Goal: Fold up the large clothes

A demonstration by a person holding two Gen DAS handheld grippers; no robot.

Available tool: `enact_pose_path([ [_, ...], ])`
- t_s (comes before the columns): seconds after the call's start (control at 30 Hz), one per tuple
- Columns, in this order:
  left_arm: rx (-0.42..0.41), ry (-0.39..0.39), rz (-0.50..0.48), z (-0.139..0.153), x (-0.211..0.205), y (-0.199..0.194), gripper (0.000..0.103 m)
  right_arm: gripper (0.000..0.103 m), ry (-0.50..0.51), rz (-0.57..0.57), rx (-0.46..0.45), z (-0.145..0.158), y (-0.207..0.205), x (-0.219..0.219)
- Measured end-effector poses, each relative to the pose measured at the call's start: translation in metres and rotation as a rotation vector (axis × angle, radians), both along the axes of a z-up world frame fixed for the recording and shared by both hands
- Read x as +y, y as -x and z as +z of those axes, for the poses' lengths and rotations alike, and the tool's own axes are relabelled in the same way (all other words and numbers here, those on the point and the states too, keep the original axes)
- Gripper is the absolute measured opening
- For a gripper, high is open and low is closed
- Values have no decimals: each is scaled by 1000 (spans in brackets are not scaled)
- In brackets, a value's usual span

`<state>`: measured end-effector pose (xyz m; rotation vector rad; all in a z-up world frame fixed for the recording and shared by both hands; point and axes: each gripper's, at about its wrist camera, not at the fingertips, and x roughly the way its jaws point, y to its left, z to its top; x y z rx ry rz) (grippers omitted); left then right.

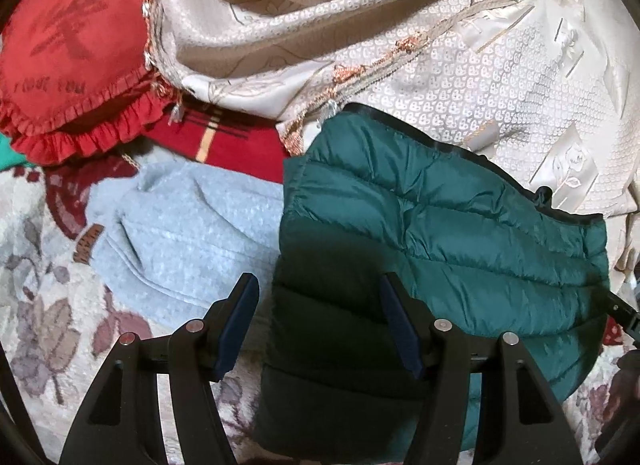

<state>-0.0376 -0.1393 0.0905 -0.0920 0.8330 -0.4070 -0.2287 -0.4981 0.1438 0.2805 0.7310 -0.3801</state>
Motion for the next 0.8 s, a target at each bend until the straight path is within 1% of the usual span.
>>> enact_pose_path([
  [0.1,32,25,-15,-6,-1,-4,45,100,1,-6,-12,-2,1,-5],
  [0.17,30,16,-13,-8,-4,-5,45,100,-5,-19,-14,-5,2,-12],
  [0.33,22,-2,-11,-10,-8,-6,47,101,-36,-55,18,-28,1,-31],
  [0.4,26,-2,-7,-12,-8,-8,50,103,-25,-45,42,-36,-2,-32],
  [0.5,41,10,-6,-13,-5,-10,51,103,22,-34,71,-40,-6,-26],
  [0.57,53,28,-7,-13,-3,-12,51,103,9,-21,58,-36,-5,-23],
  [0.7,93,108,16,-13,11,-19,51,103,6,-16,4,-25,6,-18],
  [0.77,114,148,31,-16,17,-24,55,103,6,-25,-13,-22,13,-21],
  [0.8,125,163,35,-19,18,-26,59,103,4,-32,-16,-21,16,-24],
])
